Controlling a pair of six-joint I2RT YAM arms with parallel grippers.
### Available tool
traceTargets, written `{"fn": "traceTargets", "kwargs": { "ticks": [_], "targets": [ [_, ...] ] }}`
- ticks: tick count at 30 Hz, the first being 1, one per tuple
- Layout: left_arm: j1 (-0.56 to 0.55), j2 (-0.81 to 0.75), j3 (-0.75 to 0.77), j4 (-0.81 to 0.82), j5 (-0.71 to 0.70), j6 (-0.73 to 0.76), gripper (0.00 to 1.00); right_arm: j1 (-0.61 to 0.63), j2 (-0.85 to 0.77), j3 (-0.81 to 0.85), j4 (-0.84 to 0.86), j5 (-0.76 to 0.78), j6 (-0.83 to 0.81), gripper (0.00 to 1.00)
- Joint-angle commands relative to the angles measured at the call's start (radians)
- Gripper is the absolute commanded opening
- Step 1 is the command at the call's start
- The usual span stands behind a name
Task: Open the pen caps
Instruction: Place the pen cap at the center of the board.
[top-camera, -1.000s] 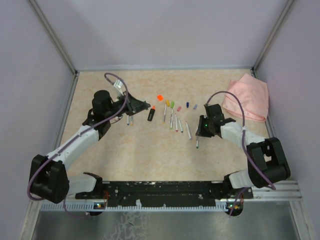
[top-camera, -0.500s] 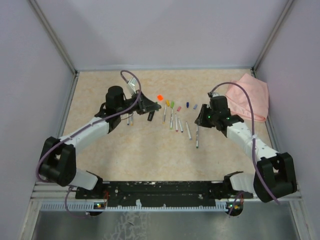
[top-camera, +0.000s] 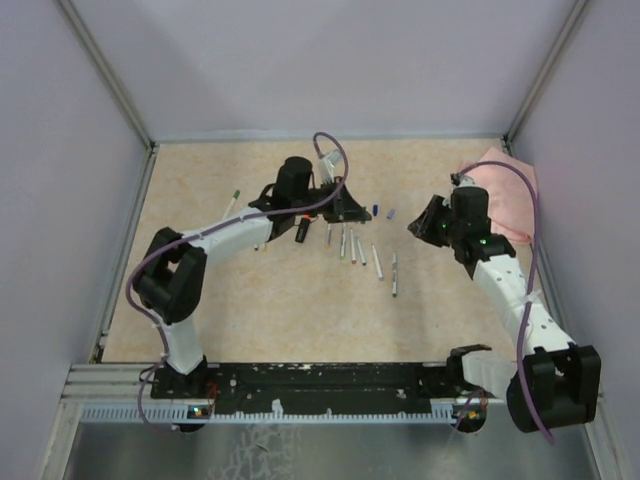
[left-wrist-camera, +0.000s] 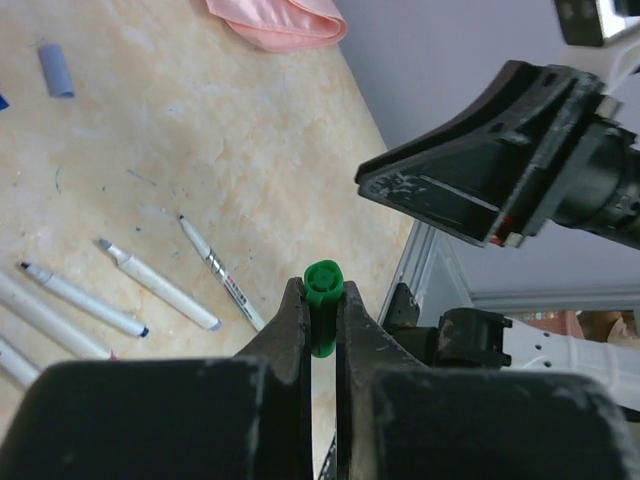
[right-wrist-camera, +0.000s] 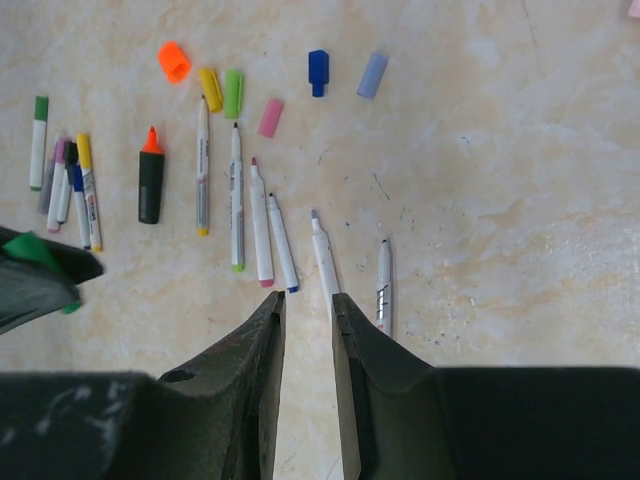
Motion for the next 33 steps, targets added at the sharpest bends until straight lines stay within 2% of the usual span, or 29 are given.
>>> {"fn": "traceTargets", "kwargs": {
  "ticks": [1,11,17,21,27,33],
  "targets": [
    [-0.049,0.123,0.148,-0.132,-0.044,0.125,0.00,-0.029,-0.060,0.022,0.002,0.019,0.037,0.26],
    [-0.126,0.462,0.589,-0.392,-0.226,0.283,0.01,-0.057,-0.082,-0.008,-0.051,0.142,0.106,0.26],
    [-0.170,0.609,0.794,-0.467,-0.386,0.359,0.02,-0.057,-0.058,0.023,-0.102,0.240,0.109,0.24],
    [-0.172,0.652,0.809,-0.445,-0.443,0.367,0.03,-0.057,-0.043,0.035,-0.125,0.273,0.117,0.23],
    [-0.173,0.708,0.829,-0.375,-0.433,0.345,0.06,-0.050,-0.019,0.032,-0.124,0.247,0.124,0.22],
    [-0.175,0.749,0.856,-0.350,-0.494,0.347,0.15,-0.034,-0.012,0.046,-0.139,0.250,0.117,0.22]
  ]
}}
